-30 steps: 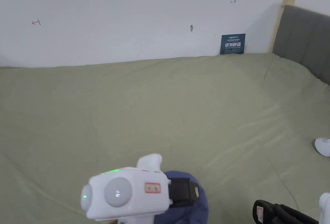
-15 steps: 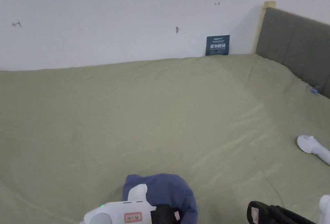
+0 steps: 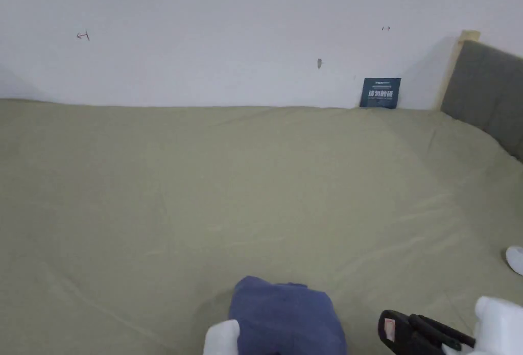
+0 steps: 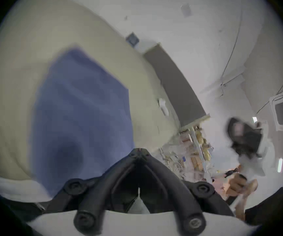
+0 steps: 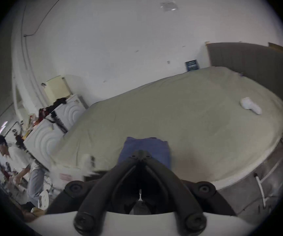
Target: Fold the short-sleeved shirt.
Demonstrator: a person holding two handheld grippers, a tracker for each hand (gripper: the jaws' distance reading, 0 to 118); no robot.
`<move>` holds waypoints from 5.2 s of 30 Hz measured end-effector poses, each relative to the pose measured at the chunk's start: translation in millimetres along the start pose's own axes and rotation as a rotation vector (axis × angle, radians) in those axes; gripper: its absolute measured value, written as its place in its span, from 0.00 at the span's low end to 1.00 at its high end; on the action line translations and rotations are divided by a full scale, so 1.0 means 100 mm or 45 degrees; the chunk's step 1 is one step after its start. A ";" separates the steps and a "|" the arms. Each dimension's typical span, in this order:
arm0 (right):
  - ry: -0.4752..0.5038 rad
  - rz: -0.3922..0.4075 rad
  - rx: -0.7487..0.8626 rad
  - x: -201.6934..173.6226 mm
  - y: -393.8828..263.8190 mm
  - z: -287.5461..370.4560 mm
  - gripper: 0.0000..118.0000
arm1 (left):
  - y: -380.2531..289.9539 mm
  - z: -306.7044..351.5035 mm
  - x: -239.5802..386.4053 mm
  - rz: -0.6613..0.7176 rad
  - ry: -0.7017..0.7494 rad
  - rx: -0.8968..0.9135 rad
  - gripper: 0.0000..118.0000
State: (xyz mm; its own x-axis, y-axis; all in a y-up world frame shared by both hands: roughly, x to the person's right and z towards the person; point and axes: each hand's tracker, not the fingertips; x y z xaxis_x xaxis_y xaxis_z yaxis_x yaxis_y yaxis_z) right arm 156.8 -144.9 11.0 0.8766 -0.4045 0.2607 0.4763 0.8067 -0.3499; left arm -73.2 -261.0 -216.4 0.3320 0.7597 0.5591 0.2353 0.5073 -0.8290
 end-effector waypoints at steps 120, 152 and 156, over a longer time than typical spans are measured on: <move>-0.327 0.498 0.282 -0.78 1.14 -0.80 0.01 | 1.18 1.49 1.09 -0.730 1.031 0.720 0.00; -0.389 0.493 0.543 -0.81 0.49 -0.17 0.97 | 0.49 1.56 1.51 -0.682 1.107 1.020 0.98; -0.252 0.438 0.588 -0.86 0.64 -0.02 0.97 | 0.54 1.60 1.64 -0.704 1.075 1.020 0.98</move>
State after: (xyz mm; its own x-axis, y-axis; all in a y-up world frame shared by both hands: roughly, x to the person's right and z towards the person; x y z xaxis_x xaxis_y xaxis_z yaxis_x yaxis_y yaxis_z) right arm 111.9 -59.6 -36.0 0.9244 -0.0358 0.3798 0.0504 0.9983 -0.0286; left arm -152.5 -43.8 -170.9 0.9081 0.0292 0.4178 0.0126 0.9952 -0.0969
